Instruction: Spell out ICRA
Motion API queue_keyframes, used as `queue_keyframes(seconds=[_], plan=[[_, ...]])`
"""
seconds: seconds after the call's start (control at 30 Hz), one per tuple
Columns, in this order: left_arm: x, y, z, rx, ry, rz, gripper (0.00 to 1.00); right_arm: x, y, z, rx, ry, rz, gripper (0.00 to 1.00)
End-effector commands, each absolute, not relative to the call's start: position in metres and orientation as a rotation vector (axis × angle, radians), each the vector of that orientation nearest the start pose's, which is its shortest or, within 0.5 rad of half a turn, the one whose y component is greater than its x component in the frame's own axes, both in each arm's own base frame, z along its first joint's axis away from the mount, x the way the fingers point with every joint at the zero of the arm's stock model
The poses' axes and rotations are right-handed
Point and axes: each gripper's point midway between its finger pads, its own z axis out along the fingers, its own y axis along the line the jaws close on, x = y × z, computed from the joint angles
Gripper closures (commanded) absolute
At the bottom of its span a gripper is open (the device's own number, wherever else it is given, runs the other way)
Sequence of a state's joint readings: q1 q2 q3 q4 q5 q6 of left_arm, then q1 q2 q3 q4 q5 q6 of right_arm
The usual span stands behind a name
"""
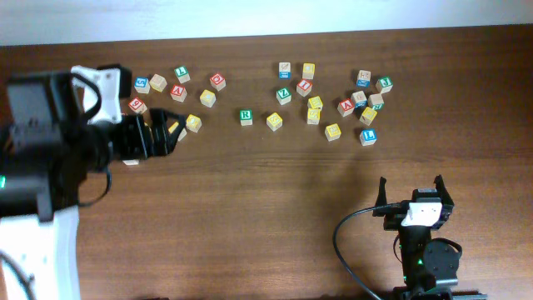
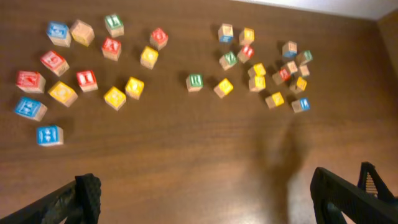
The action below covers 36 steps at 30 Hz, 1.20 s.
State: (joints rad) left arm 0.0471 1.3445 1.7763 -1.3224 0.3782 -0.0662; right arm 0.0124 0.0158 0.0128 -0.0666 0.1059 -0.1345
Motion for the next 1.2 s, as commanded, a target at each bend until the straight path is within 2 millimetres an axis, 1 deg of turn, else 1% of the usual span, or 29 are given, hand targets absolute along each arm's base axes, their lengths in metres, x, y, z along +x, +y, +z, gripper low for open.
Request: queue_keyframes(seconds=[0.0, 0.03, 0.07, 0.1, 0.13, 0.17, 0.2, 0.27, 0.3, 0.33, 0.43, 0.47, 0.5, 0.53, 0.6, 0.63, 0.67, 0.7, 0.73, 0.77, 0.83, 0.87, 0.9, 0.93, 0.97, 1.03, 1.07, 1.1, 1.17], plan=[[0.323, -0.053, 0.329, 0.044, 2.5, -0.516, 0.01, 0.245, -0.019, 0.157, -0.026, 1.647, -0.195, 0.02], [0.329, -0.045, 0.321, -0.028, 2.53, -0.476, 0.01, 0.245, -0.019, 0.157, -0.026, 1.647, -0.195, 0.02], [0.337, -0.027, 0.311, -0.141, 2.565, -0.358, 0.01, 0.245, -0.019, 0.157, -0.026, 1.647, -0.195, 0.02], [0.345, 0.002, 0.302, -0.258, 2.582, -0.154, 0.01, 0.245, -0.019, 0.157, -0.026, 1.647, -0.195, 0.02], [0.351, 0.025, 0.296, -0.358, 2.581, 0.004, 0.01, 0.245, -0.019, 0.157, -0.026, 1.647, -0.195, 0.02], [0.358, 0.036, 0.291, -0.426, 2.57, 0.072, 0.01, 0.245, -0.019, 0.157, -0.026, 1.647, -0.195, 0.02], [0.366, 0.041, 0.288, -0.444, 2.557, 0.103, 0.01, 0.245, -0.019, 0.157, -0.026, 1.647, -0.195, 0.02], [0.395, 0.048, 0.283, -0.451, 2.506, 0.134, 0.01, 0.245, -0.019, 0.157, -0.026, 1.647, -0.195, 0.02], [0.406, 0.049, 0.276, -0.453, 2.502, 0.14, 0.01, 0.245, -0.019, 0.157, -0.026, 1.647, -0.195, 0.02], [0.412, 0.05, 0.27, -0.454, 2.508, 0.141, 0.01, 0.245, -0.019, 0.157, -0.026, 1.647, -0.195, 0.02], [0.431, 0.051, 0.241, -0.456, 2.553, 0.15, 0.01, 0.245, -0.019, 0.157, -0.026, 1.647, -0.195, 0.02], [0.438, 0.051, 0.233, -0.456, 2.562, 0.151, 0.04, 0.245, -0.019, 0.157, -0.026, 1.647, -0.195, 0.02], [0.447, 0.051, 0.221, -0.457, 2.572, 0.152, 0.16, 0.245, -0.019, 0.157, -0.026, 1.647, -0.195, 0.02], [0.454, 0.05, 0.209, -0.455, 2.59, 0.148, 0.2, 0.245, -0.019, 0.157, -0.026, 1.647, -0.195, 0.02], [0.466, 0.041, 0.178, -0.442, 2.648, 0.08, 0.19, 0.245, -0.019, 0.157, -0.026, 1.647, -0.195, 0.02], [0.47, 0.04, 0.163, -0.442, 2.676, 0.075, 0.21, 0.245, -0.019, 0.157, -0.026, 1.647, -0.195, 0.02], [0.475, 0.04, 0.15, -0.444, 2.693, 0.078, 0.36, 0.245, -0.019, 0.157, -0.026, 1.647, -0.195, 0.02], [0.48, 0.04, 0.136, -0.442, 2.71, 0.073, 0.43, 0.245, -0.019, 0.157, -0.026, 1.647, -0.195, 0.02], [0.483, 0.04, 0.125, -0.442, 2.723, 0.075, 0.43, 0.245, -0.019, 0.157, -0.026, 1.647, -0.195, 0.02], [0.487, 0.04, 0.116, -0.424, 2.733, 0.079, 0.41, 0.245, -0.019, 0.157, -0.026, 1.647, -0.195, 0.02], [0.496, 0.04, 0.103, -0.418, 2.731, 0.08, 0.41, 0.245, -0.019, 0.157, -0.026, 1.647, -0.195, 0.02], [0.502, 0.04, 0.092, -0.418, 2.728, 0.079, 0.51, 0.245, -0.019, 0.157, -0.026, 1.647, -0.195, 0.02], [0.505, 0.041, 0.086, -0.419, 2.729, 0.08, 0.49, 0.245, -0.019, 0.157, -0.026, 1.647, -0.195, 0.02], [0.508, 0.041, 0.078, -0.419, 2.731, 0.08, 0.39, 0.245, -0.019, 0.157, -0.026, 1.647, -0.195, 0.02], [0.512, 0.041, 0.071, -0.419, 2.732, 0.08, 0.39, 0.245, -0.019, 0.157, -0.026, 1.647, -0.195, 0.02], [0.516, 0.041, 0.06, -0.419, 2.733, 0.081, 0.48, 0.245, -0.019, 0.157, -0.026, 1.647, -0.195, 0.02], [0.518, 0.041, 0.053, -0.42, 2.737, 0.082, 0.47, 0.245, -0.019, 0.157, -0.026, 1.647, -0.195, 0.02], [0.519, 0.042, 0.05, -0.42, 2.738, 0.082, 0.39, 0.245, -0.019, 0.157, -0.026, 1.647, -0.195, 0.02], [0.521, 0.043, 0.039, -0.424, 2.746, 0.083, 0.38, 0.245, -0.019, 0.157, -0.026, 1.647, -0.195, 0.02]])
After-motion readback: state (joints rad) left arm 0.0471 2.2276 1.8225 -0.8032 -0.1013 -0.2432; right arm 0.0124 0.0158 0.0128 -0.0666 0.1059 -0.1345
